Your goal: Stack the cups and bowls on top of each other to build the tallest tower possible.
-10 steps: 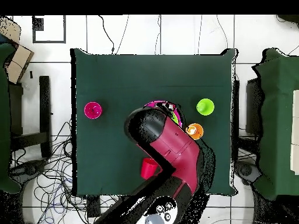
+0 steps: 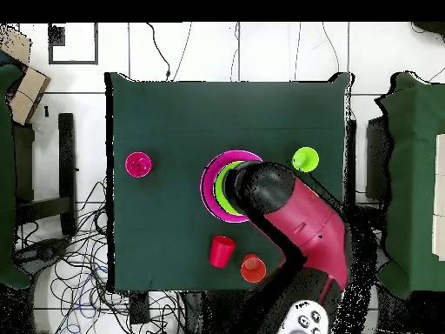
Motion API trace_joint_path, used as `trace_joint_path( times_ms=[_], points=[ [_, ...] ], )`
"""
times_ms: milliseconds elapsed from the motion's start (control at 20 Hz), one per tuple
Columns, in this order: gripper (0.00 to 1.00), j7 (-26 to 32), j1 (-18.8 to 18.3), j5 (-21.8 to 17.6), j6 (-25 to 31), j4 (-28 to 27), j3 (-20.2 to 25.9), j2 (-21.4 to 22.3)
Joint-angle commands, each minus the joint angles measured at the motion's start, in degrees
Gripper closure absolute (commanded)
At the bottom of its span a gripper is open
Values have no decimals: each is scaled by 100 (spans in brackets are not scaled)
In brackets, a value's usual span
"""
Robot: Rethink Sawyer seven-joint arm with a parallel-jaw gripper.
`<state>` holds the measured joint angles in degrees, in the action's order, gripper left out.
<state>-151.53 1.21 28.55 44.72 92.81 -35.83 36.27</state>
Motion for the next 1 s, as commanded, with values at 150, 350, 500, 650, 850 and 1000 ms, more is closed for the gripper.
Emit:
trace_joint_path(
  times_ms=[150, 350, 500, 650, 850, 1000],
  points=[
    [0, 1256, -259, -852, 672, -222, 1277, 353],
    [0, 1142, -327, -1015, 745, -279, 1381, 410],
    [0, 1071, -368, -1112, 752, -287, 1456, 450],
    [0, 1000, -403, -1193, 721, -269, 1526, 480],
    [0, 973, -496, -1268, 639, -274, 1670, 495],
    [0, 899, -552, -1327, 731, -428, 1755, 443]
  ],
)
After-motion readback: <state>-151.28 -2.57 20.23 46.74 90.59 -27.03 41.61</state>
